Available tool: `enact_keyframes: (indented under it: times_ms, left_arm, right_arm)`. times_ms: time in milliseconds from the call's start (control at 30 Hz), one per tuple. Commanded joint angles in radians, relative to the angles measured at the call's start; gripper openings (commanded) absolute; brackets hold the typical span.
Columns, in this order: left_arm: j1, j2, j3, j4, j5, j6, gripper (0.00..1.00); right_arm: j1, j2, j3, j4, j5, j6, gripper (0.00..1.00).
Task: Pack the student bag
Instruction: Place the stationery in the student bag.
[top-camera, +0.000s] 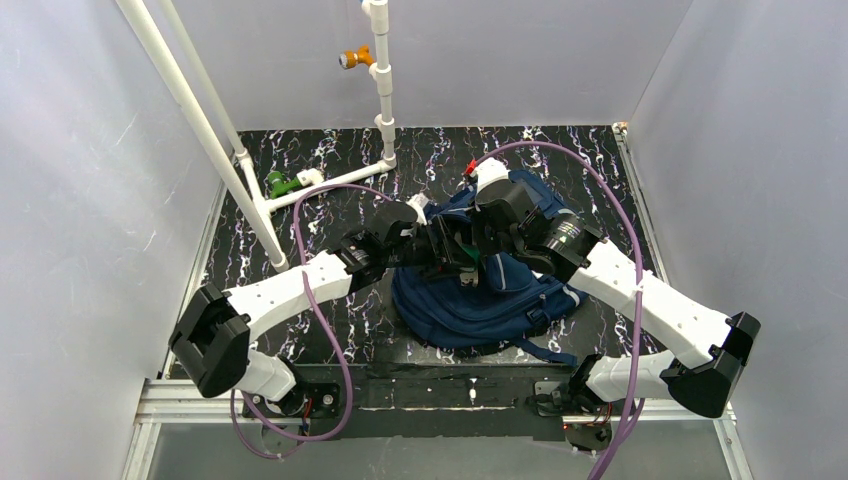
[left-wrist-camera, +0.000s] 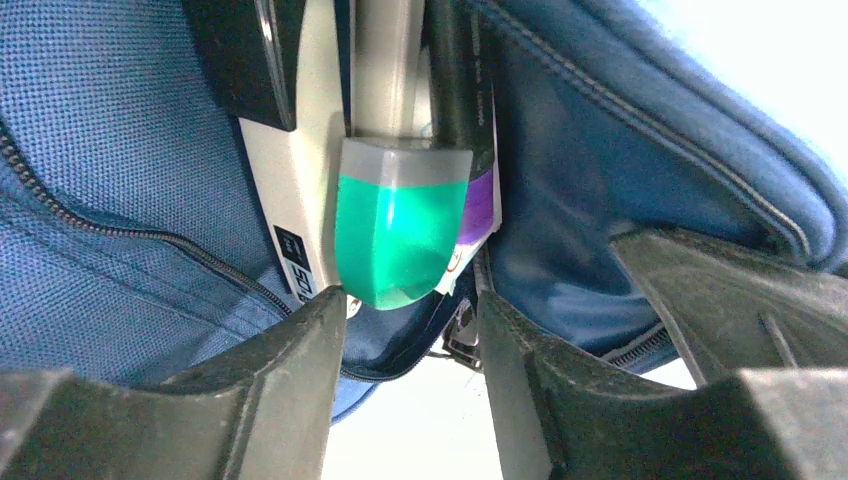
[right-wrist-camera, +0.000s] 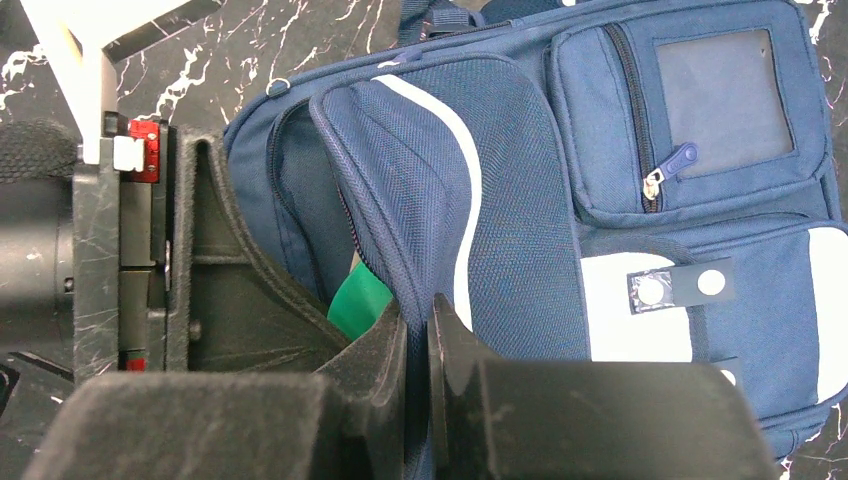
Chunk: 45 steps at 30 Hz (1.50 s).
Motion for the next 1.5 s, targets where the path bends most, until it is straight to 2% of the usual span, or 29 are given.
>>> enact_keyframes:
  times_ms: [0,467,667,767,1000,1300,1467]
  left_arm:
    - [0.007,0.018,0.005,0.01,0.013,-0.003,0.51]
    - [0.007,0.0,0.037,0.029,-0.062,0.011,0.39]
    - [0.007,0.037,0.074,0.029,-0.041,0.007,0.33]
    - [0.008,0.028,0.071,0.033,-0.054,0.003,0.33]
    - [0.007,0.061,0.09,0.037,-0.05,0.005,0.39]
    - [0.015,0.101,0.144,0.041,-0.087,0.028,0.26]
    - [0.051,0.157,0.218,0.033,-0.107,0.061,0.25]
  right_arm:
    - [0.011,-0.064,0.058,0.159,-0.028,0.021,0.01]
    - [0.011,-0.061,0.05,0.167,-0.039,0.024,0.01]
    - [0.011,-0.056,0.05,0.17,-0.042,0.023,0.01]
    - [0.011,-0.059,0.047,0.166,-0.038,0.022,0.01]
    - [0.011,-0.051,0.045,0.174,-0.051,0.023,0.01]
    - [0.011,-0.055,0.042,0.173,-0.054,0.028,0.01]
    - [0.011,-0.052,0.035,0.176,-0.062,0.032,0.01]
